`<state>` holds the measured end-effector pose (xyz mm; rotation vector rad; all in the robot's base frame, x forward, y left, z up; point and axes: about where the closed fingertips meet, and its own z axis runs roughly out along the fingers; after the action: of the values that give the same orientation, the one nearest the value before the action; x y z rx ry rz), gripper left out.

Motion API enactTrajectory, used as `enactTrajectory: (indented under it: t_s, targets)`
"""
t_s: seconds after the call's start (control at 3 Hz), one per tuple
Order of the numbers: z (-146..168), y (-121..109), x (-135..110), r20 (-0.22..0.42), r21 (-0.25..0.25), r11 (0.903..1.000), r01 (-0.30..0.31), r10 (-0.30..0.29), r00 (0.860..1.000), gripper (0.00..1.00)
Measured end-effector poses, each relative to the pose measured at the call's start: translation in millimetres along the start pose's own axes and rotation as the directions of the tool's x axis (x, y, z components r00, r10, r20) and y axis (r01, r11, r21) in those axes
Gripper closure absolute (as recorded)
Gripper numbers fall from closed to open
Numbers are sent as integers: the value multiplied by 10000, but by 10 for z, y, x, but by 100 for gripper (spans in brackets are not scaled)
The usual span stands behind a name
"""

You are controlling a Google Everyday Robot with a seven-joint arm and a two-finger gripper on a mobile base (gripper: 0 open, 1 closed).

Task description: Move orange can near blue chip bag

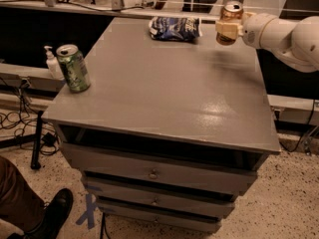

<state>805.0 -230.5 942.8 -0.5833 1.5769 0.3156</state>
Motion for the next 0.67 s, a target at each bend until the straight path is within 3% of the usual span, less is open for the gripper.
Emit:
enactTrajectory:
  t_s: [0.67]
  targets:
    - [494,-236,287,-365,281,9993,-242,252,9990,100]
